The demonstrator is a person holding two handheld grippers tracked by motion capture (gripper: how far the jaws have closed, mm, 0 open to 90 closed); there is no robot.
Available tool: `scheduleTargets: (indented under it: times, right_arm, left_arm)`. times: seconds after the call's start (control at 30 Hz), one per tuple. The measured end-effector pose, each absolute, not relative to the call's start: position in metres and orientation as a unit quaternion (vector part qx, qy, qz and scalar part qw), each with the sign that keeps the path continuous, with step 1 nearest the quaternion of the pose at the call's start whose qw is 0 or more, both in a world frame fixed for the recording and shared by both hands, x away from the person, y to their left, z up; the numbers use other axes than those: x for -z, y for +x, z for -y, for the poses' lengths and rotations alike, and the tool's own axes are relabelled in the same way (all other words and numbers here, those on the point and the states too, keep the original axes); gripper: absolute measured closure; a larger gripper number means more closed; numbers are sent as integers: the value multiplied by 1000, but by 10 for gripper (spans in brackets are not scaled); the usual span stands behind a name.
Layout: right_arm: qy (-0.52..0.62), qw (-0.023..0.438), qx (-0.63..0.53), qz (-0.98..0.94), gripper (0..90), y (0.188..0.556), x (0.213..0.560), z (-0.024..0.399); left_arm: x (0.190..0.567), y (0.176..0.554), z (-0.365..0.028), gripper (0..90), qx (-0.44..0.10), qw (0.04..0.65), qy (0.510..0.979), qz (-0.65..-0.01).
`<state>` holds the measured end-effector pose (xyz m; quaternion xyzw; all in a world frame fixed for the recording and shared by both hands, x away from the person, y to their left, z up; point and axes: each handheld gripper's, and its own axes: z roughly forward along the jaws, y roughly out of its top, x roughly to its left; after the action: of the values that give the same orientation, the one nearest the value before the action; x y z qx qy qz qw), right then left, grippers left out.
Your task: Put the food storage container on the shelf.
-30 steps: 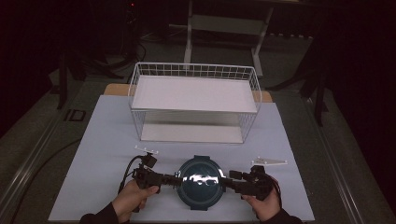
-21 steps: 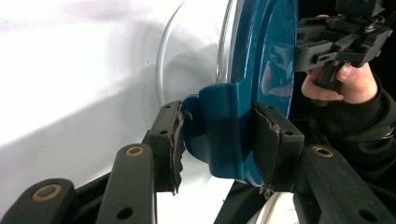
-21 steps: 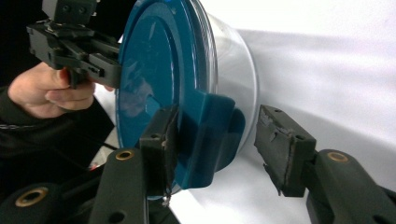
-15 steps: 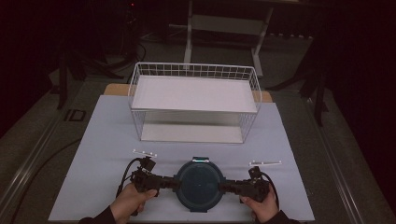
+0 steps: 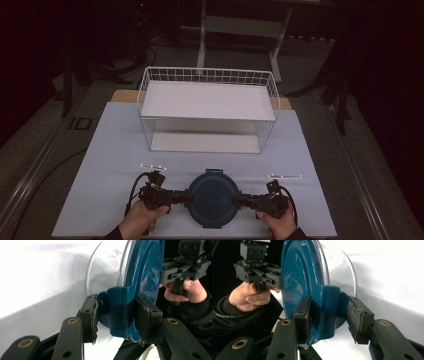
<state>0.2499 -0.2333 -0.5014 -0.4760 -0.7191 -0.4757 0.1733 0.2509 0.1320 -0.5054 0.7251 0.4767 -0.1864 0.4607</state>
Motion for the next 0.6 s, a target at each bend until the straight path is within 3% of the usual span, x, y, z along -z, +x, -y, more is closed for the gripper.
scheduleTargets:
  times: [0.6]
  right_arm:
    - [-434, 126, 514, 729, 568, 277, 471, 225]
  left_arm:
    - [473, 269, -141, 562, 121, 510, 721, -454]
